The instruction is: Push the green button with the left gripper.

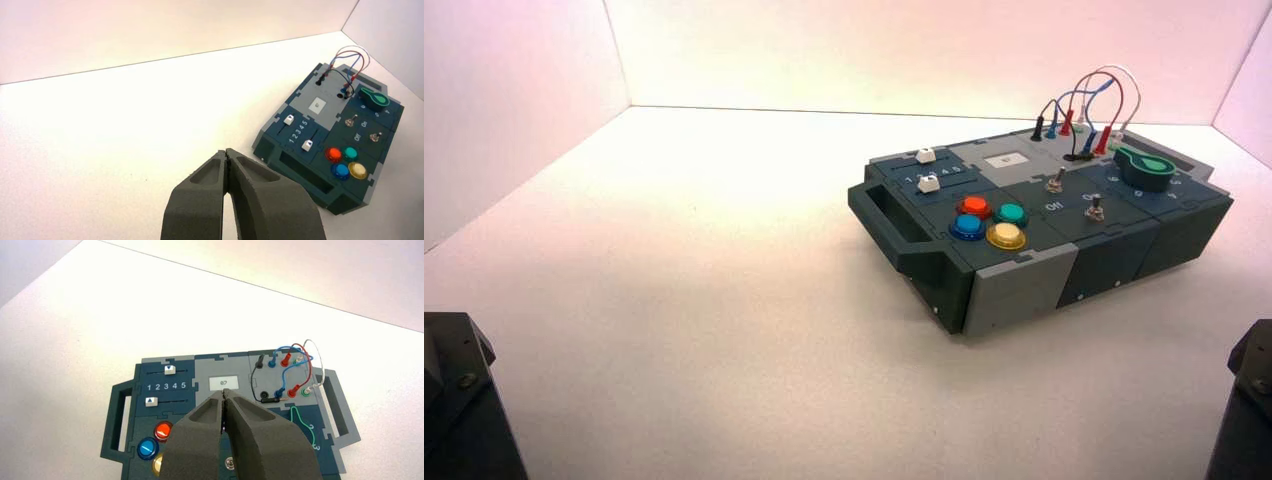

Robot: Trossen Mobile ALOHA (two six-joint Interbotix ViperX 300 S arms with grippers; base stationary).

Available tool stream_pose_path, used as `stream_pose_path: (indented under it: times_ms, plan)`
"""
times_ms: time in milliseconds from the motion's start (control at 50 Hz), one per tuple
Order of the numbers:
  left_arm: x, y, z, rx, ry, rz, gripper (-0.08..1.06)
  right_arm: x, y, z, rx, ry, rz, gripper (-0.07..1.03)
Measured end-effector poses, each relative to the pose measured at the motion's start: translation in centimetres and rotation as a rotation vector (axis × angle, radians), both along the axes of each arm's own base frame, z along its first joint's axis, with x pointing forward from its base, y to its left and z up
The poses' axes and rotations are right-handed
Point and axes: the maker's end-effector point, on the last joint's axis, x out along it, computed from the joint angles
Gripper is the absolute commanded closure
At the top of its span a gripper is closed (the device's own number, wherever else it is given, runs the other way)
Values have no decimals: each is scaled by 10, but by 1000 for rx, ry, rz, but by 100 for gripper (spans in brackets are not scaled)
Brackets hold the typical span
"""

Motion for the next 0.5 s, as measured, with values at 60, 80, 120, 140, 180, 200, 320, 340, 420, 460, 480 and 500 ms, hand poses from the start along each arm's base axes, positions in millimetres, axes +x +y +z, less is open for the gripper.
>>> stream_pose_path:
  times_ms: [60, 80, 120, 140, 180, 200, 320, 340, 420, 460, 480, 500]
  plan:
    - [0, 0, 1, 0, 0, 1, 101, 0, 0, 0, 0, 0, 0, 99]
    - [0, 0, 1, -1, 1, 1, 101, 0, 0, 0, -1, 1, 0, 99]
    - [-1, 0, 1, 0, 0, -1, 101, 0, 0, -1, -1, 3, 0, 99]
    - [0, 0, 1, 0, 0, 0, 101, 0, 0, 0, -1, 1, 0, 99]
    - [0, 0, 2, -2, -1, 1, 101, 0, 0, 0, -1, 1, 0, 99]
    - [0, 0, 2, -1, -1, 0, 101, 0, 0, 0, -1, -1, 0, 99]
    - [1, -1, 5, -3, -7, -1, 101, 0, 0, 0, -1, -1, 0, 99]
    - [1, -1, 5, -2, -6, -2, 101, 0, 0, 0, -2, -2, 1, 99]
    - [4, -5, 9, -2, -3, -12, 101, 0, 0, 0, 1, -1, 0, 99]
    - [6, -10, 14, -2, -1, -25, 101, 1, 0, 1, 2, -6, 0, 99]
    - [8, -12, 16, -2, -1, -30, 101, 0, 0, 1, 0, -5, 0, 99]
    - [10, -15, 17, 3, 1, -41, 101, 1, 0, 1, 3, -7, 0, 99]
